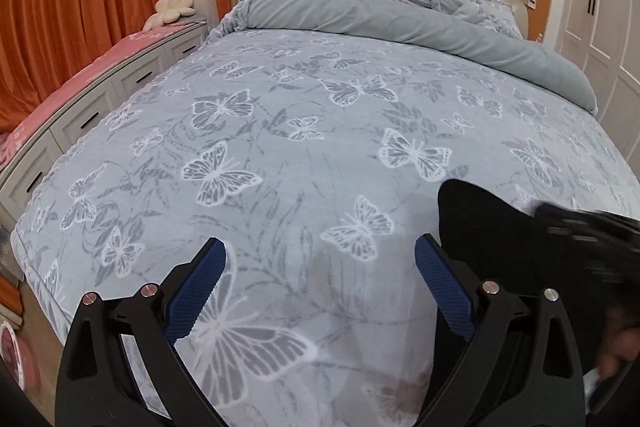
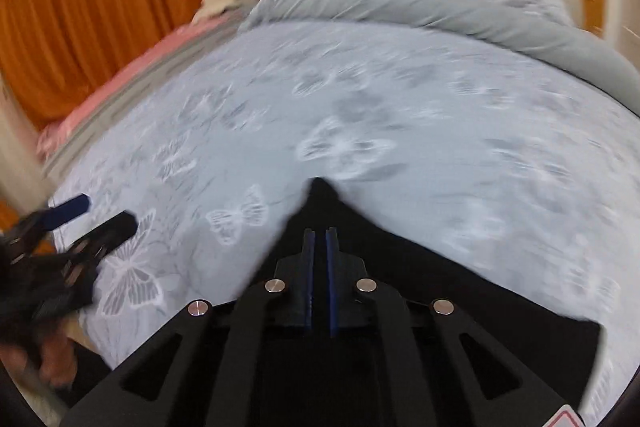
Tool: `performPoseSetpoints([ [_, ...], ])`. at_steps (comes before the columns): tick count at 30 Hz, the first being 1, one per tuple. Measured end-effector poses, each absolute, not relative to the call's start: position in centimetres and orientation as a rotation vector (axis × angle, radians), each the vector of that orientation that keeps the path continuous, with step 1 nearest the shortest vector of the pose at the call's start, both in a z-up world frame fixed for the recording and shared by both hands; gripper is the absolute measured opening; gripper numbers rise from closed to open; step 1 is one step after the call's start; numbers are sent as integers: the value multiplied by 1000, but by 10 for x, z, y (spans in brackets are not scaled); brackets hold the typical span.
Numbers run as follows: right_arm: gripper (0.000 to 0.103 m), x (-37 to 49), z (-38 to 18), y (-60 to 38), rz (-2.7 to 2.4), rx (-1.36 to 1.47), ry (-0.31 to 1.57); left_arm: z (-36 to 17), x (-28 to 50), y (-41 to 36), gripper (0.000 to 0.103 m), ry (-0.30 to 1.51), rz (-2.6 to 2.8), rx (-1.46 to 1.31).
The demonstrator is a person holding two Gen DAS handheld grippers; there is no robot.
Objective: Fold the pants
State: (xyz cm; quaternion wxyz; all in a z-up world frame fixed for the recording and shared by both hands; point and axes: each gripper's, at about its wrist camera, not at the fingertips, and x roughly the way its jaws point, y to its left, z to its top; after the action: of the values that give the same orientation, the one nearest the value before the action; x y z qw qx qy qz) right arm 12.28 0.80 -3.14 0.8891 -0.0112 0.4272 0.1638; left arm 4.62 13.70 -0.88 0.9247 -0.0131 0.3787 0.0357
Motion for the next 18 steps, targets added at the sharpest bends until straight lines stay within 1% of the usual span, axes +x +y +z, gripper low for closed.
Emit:
performPoseSetpoints([
  [2, 4, 148, -60, 25, 326, -39, 953, -10, 43, 135, 94, 775, 61, -11],
  [4, 2, 169, -95, 34, 290, -72, 1004, -12, 40, 133, 94, 765, 63, 17],
  [5, 1, 174, -100, 35, 290, -61, 976, -13, 39, 132, 94, 762, 63, 34],
  [6, 1, 176, -93, 35, 288, -47, 983, -15, 37, 131, 94, 760, 66, 53],
  [9, 1, 169, -60, 28, 318, 11, 924, -19, 36, 132, 94, 779, 41, 51],
  [10, 1, 168, -59, 28, 314, 0, 910, -20, 36, 132, 94, 787, 26, 41],
  [12, 1, 178, -85, 36, 291, -66, 969, -19, 36, 129, 94, 792, -1, 25],
  [13, 1, 186, -104, 39, 306, -48, 993, -19, 36, 126, 94, 795, -9, 22],
  [16, 1, 183, -73, 21, 324, 74, 951, -19, 34, 115, 94, 796, -37, 22],
  [17, 1, 175, -53, 10, 321, 96, 907, -18, 32, 109, 94, 795, -56, 22],
  [18, 7, 165, -34, -1, 312, 98, 875, -17, 30, 104, 94, 796, -81, 20],
])
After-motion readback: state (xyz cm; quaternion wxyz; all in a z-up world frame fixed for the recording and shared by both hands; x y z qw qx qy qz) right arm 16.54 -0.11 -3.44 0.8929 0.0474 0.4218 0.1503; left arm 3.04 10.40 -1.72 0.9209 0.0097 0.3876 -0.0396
